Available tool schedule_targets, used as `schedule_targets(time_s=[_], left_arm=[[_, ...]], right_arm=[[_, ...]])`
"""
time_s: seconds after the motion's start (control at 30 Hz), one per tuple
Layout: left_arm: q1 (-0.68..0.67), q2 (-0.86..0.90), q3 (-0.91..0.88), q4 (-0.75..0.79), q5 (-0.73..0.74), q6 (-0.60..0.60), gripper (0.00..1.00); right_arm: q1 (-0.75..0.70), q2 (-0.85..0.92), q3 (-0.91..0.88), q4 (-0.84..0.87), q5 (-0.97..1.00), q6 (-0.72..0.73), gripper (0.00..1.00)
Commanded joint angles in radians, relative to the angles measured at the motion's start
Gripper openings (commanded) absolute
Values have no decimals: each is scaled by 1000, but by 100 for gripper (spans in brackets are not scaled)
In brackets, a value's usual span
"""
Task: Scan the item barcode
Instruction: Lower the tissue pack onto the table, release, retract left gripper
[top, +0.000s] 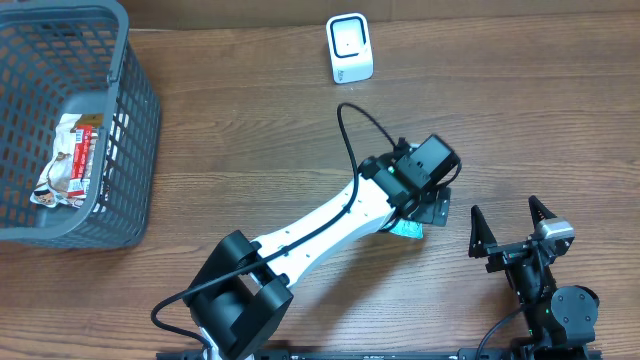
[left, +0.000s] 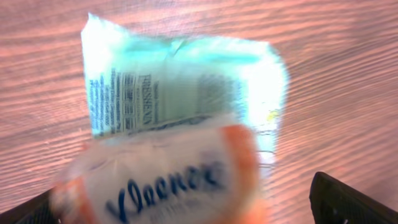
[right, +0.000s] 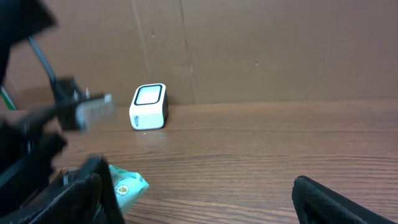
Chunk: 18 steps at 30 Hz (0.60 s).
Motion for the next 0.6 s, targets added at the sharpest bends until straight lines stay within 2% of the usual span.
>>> schedule_targets(time_s=[0.0, 0.17, 0.37, 0.57], left_arm=[[2, -1, 100, -47, -25, 67, 100], [36, -1, 195, -147, -23, 95, 100], [117, -1, 309, -344, -13, 167, 100], [205, -1, 333, -490, -12, 242, 100]], right_arm=[[-3, -8, -11, 4, 8, 0, 100], [-3, -8, -11, 4, 8, 0, 100], [-3, -8, -11, 4, 8, 0, 100], [-3, -8, -11, 4, 8, 0, 100]])
